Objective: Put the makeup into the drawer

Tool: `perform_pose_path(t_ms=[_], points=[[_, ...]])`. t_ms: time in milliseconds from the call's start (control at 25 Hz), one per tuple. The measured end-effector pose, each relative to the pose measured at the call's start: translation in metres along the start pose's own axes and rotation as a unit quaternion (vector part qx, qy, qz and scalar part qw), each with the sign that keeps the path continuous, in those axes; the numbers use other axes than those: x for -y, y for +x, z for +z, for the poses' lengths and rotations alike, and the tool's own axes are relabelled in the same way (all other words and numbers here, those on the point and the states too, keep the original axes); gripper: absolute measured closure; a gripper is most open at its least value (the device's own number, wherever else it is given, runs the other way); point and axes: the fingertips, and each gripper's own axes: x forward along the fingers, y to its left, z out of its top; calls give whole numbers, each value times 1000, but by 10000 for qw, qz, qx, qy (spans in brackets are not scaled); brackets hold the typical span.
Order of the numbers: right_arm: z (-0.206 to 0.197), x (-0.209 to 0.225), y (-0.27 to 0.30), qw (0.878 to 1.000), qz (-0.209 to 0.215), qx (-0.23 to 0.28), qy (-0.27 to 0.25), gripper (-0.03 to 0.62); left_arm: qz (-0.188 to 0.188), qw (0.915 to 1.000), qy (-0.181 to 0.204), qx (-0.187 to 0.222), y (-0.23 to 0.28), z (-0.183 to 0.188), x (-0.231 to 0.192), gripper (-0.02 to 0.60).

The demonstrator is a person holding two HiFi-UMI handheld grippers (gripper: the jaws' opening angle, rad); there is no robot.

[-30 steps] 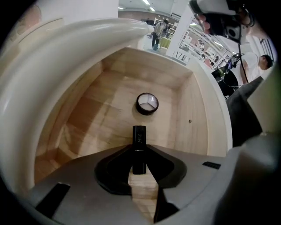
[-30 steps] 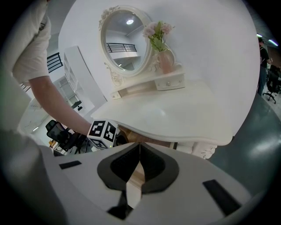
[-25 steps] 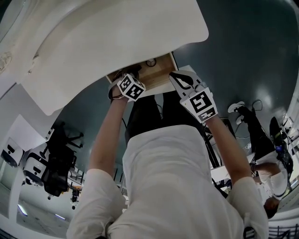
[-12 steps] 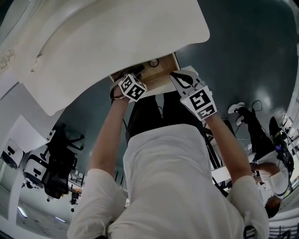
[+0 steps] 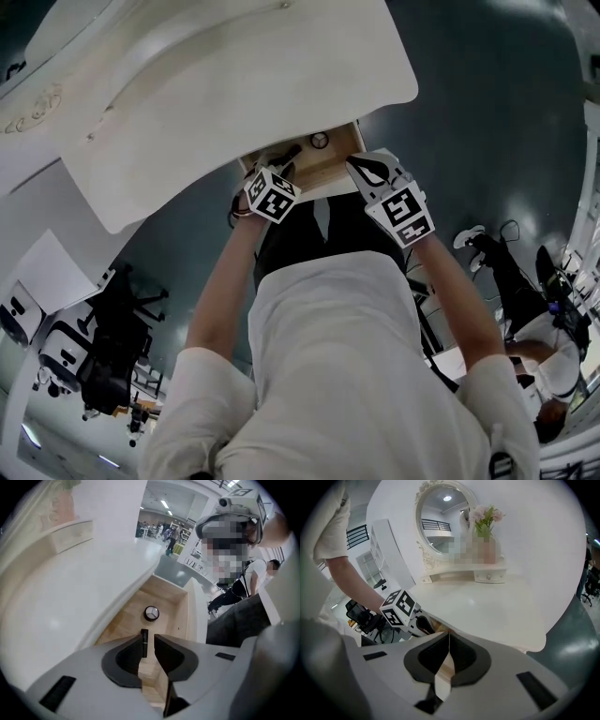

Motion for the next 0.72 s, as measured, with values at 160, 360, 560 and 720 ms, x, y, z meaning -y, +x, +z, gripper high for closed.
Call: perform_pose_path(t_ms=[160,360,560,720], points=[[14,-7,-9,9998,-139,108,-55,565,0,9986,-186,491,-36,11,4,514],[29,-9,-24,9988,-292,233,312,566,100,9932,-295,1126,-81,20,1,538],[46,-4,-40,9965,-593,426,405,566,167,9833,-477,1750,-122,28,-8,555],[50,-2,-50,9940,-803,559,496,565,142,9722,-651,2244,-148,32,-12,563]])
